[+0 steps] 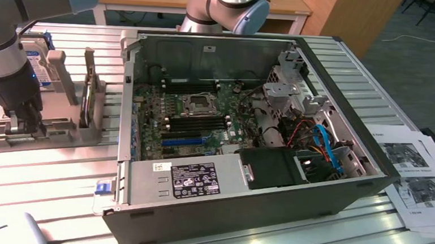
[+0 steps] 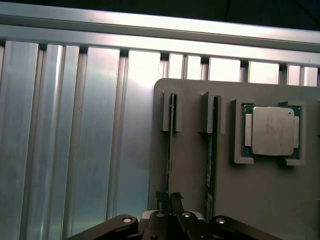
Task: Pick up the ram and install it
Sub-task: 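Pick up the ram and move it above insertion slot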
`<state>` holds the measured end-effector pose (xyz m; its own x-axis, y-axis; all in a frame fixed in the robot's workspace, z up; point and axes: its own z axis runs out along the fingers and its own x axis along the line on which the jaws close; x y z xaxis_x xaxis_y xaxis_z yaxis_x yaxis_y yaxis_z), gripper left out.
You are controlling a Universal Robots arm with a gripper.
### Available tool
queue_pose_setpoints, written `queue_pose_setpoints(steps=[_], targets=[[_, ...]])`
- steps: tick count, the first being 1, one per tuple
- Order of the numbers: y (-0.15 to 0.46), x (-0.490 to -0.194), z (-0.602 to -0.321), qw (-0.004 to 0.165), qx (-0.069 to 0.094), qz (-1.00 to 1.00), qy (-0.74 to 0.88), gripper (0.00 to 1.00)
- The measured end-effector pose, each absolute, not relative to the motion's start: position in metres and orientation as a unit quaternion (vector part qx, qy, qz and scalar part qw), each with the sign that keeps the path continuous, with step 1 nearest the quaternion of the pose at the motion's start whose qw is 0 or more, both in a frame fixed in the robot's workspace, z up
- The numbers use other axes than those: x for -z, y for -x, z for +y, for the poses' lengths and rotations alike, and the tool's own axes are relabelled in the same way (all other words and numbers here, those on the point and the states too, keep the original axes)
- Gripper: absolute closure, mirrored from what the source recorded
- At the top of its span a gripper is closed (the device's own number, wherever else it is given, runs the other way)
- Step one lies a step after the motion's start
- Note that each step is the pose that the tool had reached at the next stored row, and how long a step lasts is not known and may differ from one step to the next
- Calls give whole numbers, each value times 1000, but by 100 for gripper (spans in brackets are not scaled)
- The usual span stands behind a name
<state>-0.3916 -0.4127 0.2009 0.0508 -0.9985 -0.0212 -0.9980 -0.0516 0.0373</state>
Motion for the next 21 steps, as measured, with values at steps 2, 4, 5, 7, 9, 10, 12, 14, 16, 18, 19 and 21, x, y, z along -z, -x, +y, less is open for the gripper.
queue_pose_setpoints(steps=[2,4,5,7,9,10,12,14,16,18,19,21], targets=[[392,-201,-413,6,21,-689,-725,88],[392,-201,-413,6,21,-689,-725,88],[392,-201,-413,6,21,-689,-725,88],[392,-202,-413,6,20,-689,-725,88],[392,-204,-413,6,21,-689,-725,88],[392,-205,-413,6,21,-689,-725,88],[392,-208,-413,6,21,-689,-725,88],[392,-211,-413,6,21,-689,-725,88],[391,-216,-413,7,21,-689,-725,88],[391,-221,-413,7,21,-689,-725,88],[391,-223,-413,7,21,-689,-725,88],[391,-228,-413,7,21,-689,-725,88]])
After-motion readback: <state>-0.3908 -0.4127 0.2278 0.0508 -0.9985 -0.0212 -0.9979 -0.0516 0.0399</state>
